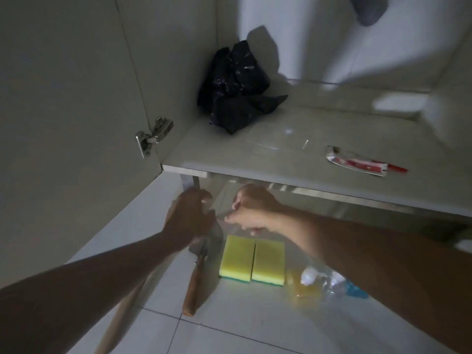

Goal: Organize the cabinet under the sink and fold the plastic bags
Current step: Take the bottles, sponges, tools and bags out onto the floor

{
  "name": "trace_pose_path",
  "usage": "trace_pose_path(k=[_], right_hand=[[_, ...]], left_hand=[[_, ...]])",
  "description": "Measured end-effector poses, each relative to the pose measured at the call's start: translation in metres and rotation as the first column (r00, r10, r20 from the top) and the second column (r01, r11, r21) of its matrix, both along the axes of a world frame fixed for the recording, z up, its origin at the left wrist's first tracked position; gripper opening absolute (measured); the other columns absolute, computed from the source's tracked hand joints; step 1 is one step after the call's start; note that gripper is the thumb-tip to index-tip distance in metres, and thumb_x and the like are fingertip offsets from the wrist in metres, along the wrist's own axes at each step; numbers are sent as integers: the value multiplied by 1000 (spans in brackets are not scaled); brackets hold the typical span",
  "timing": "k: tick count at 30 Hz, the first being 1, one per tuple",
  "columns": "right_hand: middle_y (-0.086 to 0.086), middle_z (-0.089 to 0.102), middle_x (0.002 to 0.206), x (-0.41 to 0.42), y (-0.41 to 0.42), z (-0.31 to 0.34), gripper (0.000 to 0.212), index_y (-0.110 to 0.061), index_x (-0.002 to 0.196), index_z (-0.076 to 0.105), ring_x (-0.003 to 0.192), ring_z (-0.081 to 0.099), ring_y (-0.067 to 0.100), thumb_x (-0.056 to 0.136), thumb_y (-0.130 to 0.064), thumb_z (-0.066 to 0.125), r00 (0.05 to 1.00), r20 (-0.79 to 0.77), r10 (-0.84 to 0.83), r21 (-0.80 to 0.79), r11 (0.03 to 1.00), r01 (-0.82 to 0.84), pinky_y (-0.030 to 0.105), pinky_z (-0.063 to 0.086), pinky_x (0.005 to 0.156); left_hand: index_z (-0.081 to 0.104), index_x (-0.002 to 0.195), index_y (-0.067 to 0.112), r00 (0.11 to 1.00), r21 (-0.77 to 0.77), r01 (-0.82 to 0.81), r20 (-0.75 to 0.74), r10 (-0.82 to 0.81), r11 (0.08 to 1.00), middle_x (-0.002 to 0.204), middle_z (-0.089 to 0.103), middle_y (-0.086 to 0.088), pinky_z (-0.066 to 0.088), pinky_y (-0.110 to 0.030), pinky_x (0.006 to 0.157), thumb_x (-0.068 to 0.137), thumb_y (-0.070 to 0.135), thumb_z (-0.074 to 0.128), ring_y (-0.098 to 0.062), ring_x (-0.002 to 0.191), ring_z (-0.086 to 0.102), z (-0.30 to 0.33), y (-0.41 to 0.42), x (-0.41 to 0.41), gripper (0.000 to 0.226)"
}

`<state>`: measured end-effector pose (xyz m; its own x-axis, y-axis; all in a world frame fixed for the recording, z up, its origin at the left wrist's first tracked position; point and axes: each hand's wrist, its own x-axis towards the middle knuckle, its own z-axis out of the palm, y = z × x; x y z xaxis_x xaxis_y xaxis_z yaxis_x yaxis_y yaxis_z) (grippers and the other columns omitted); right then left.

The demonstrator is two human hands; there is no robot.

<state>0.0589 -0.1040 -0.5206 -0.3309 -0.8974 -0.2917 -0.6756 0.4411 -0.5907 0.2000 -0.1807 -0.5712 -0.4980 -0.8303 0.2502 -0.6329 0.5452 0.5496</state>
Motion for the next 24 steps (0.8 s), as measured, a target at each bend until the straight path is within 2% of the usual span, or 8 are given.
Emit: trace_pose_path(k=[3,6,9,11,15,19,22,24], right_hand=[[16,73,76,-52,13,53,18,-3,90,68,72,74,27,79,-14,76,997,-12,-75,-67,995,74,37,61,57],[21,73,77,-111,27,85,16,2,91,71,72,74,32,79,-8,74,983,-63,-175,-124,978,166,40,60,62],[19,69,72,-174,36,97,17,4,94,71,53,62,26,78,-2,69,961,-134,-241,-153,963,220,28,53,49],[11,67,79,-212,41,98,21,-6,101,70,57,60,19,81,-3,65,939,-220,-263,-126,963,240,24,52,47],[6,67,91,-273,49,88,24,-10,105,71,73,61,20,84,-6,59,878,-398,-267,-138,963,230,24,53,57],[6,72,97,-311,52,62,26,-8,87,76,92,67,25,78,-12,52,836,-520,-175,-129,984,126,34,55,86],[2,67,70,-330,50,42,23,-15,59,66,70,60,24,70,-22,46,847,-500,-181,-167,980,111,22,46,66],[-2,62,62,-340,49,31,26,-21,51,59,61,54,17,76,-14,55,869,-462,-179,-187,977,102,22,39,59]], left_hand=[[68,101,17,985,-18,21,-172,-24,1000,106,66,0,51,-32,86,79,19,69,-19,93,62,43,2,-52,22],[67,100,15,975,-3,57,-215,-56,998,104,65,-1,46,-23,81,80,18,70,-17,90,60,73,5,-97,21],[69,99,12,980,-92,102,-164,-116,990,107,66,-4,46,-26,87,80,18,69,-20,96,61,89,8,-137,20],[71,99,14,983,-138,145,-94,-159,980,109,67,-3,47,-30,92,79,20,68,-21,102,61,95,13,-165,21],[70,103,15,976,-84,213,-17,-216,973,112,66,-3,49,-34,94,80,19,68,-21,105,60,97,30,-218,23],[64,111,12,957,-64,261,145,-250,963,113,63,-7,46,-26,82,83,21,68,-23,101,59,86,45,-271,30],[57,115,9,955,11,192,230,-189,981,108,62,-10,44,-28,70,83,21,68,-24,91,57,76,53,-306,36],[54,117,9,959,49,140,240,-148,989,107,61,-11,48,-30,72,84,19,68,-25,91,58,69,57,-325,37]])
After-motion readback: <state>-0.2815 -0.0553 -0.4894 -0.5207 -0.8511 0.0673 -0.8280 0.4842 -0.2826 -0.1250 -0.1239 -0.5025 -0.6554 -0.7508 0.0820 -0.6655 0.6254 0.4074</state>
